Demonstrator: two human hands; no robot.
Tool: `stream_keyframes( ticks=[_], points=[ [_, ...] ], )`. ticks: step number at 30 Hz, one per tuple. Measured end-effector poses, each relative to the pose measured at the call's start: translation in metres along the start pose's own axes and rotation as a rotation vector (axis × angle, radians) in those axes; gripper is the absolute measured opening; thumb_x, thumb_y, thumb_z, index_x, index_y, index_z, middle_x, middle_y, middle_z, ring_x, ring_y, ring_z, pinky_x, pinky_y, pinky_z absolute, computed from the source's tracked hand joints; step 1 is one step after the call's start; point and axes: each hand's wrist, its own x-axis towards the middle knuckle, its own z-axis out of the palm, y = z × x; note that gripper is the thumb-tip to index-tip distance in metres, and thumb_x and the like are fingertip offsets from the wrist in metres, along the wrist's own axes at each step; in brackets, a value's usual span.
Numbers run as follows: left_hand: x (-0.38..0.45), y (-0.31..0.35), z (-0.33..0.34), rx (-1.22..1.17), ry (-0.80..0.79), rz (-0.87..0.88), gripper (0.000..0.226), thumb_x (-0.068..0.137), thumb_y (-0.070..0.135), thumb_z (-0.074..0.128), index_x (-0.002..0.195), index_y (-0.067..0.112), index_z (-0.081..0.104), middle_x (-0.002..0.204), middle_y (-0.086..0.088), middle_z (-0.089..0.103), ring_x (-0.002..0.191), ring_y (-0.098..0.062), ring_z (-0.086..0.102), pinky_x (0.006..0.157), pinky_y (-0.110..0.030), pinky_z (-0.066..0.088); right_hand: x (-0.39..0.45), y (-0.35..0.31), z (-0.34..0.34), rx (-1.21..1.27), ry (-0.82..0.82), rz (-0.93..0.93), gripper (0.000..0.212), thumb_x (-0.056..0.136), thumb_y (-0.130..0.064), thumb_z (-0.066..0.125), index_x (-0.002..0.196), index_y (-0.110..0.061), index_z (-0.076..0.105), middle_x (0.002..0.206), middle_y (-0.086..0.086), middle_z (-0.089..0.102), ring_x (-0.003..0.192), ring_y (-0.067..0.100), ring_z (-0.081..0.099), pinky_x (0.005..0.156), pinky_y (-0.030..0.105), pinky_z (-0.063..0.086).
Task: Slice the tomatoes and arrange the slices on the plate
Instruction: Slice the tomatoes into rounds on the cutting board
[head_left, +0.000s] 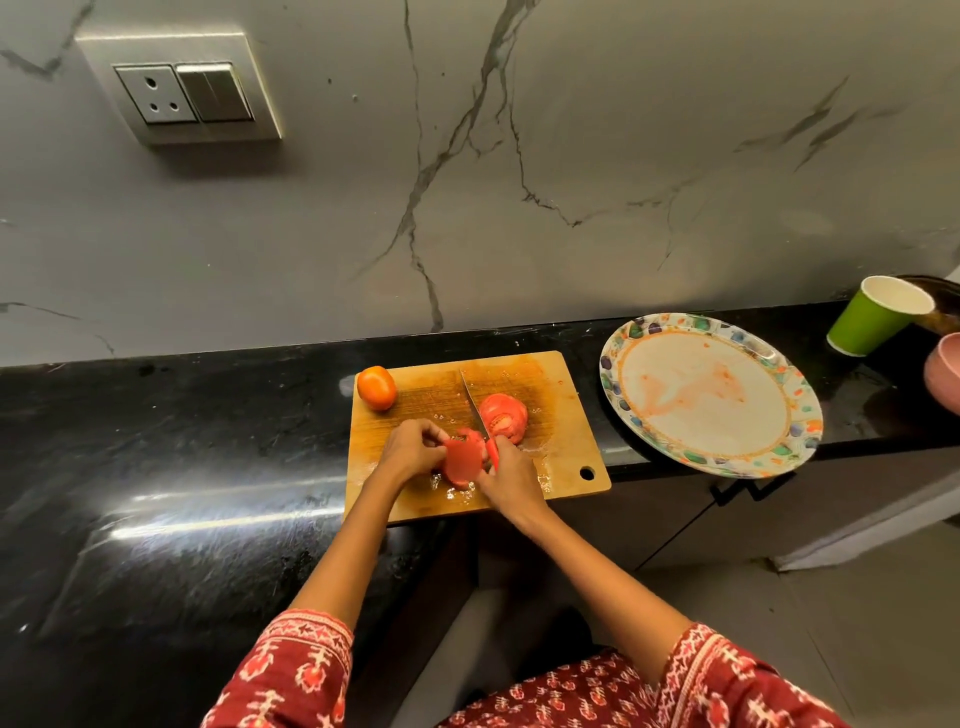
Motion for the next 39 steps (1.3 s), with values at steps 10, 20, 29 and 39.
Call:
stream_keyframes(
  ticks=[10,20,29,39],
  points=[
    [-0.004,-0.021,-0.01,-0.015,0.03,0.004,0.023,0.084,-0.008,0.054,0.093,0.01,0.066,0.093,-0.01,0.066,0.083,-0.018,0.059,0.071,-0.03,0.052,0.001,0.005,-0.017,-0.005,-0.125,-0.184,0.023,0.08,-0.006,0.067,0.102,-0.007,0.062,0.084,-0.001,0.057,0.074,0.011,0.053,0.061,0.017,0.037],
    [-0.004,-0.017,-0.003,0.068,-0.037,0.025,0.025,0.077,0.008,0.072,0.101,0.014,0.064,0.085,0.002,0.059,0.083,-0.013,0.055,0.075,-0.026,0.046,0.001,0.021,-0.019,0.034,-0.019,-0.144,0.008,0.081,-0.008,0.067,0.086,-0.005,0.061,0.077,0.003,0.058,0.065,0.011,0.051,0.054,0.013,0.036],
    [-0.009,-0.021,-0.011,-0.067,0.135,0.093,0.015,0.082,0.0,0.065,0.083,0.013,0.056,0.087,-0.004,0.059,0.08,-0.016,0.057,0.062,-0.016,0.044,0.002,0.019,-0.01,0.13,0.006,-0.151,0.016,0.089,-0.019,0.061,0.089,-0.003,0.059,0.082,0.014,0.063,0.069,0.017,0.054,0.057,0.02,0.038],
    [-0.018,-0.016,-0.007,-0.184,0.269,0.165,0.022,0.077,0.005,0.072,0.092,0.011,0.057,0.071,0.001,0.059,0.063,-0.006,0.058,0.057,-0.012,0.046,0.007,0.003,-0.007,0.148,0.048,-0.18,0.012,0.096,-0.017,0.049,0.088,-0.008,0.051,0.077,0.005,0.053,0.066,0.014,0.051,0.052,0.016,0.036]
  ],
)
